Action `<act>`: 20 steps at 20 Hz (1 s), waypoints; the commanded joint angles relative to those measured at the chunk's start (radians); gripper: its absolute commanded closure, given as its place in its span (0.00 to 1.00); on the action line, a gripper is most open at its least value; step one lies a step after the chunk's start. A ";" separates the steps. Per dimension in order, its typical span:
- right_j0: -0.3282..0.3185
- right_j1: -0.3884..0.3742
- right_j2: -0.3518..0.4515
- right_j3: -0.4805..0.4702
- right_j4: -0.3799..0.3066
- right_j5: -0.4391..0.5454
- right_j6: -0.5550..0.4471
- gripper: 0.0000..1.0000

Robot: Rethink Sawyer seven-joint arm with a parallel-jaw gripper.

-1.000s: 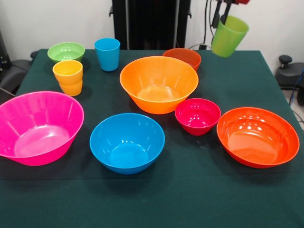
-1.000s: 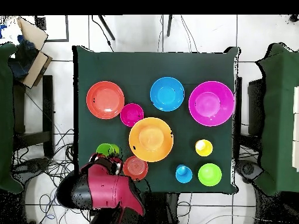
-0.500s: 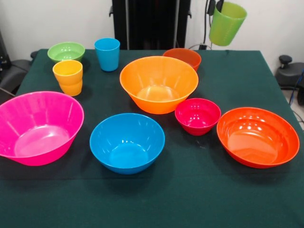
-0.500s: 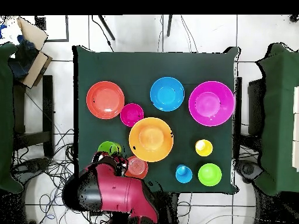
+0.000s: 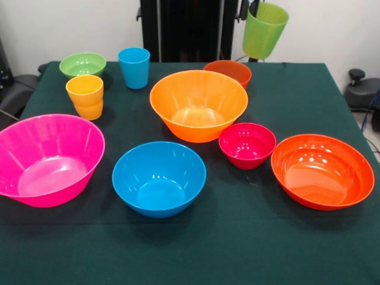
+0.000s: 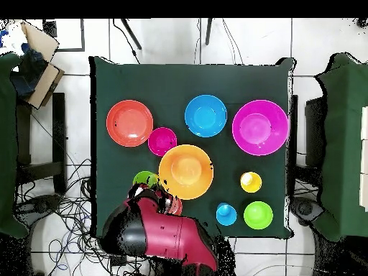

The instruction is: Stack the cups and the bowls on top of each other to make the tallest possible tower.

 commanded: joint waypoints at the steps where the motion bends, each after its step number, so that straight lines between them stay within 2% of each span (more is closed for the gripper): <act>1: -0.042 0.053 0.151 0.047 -0.132 -0.027 -0.062 1.00; 10: -0.067 0.079 0.170 0.046 -0.193 -0.068 -0.022 1.00; 17: -0.201 0.076 0.247 0.085 -0.274 -0.115 -0.068 1.00; 20: -0.233 0.070 0.263 0.092 -0.306 -0.117 -0.065 1.00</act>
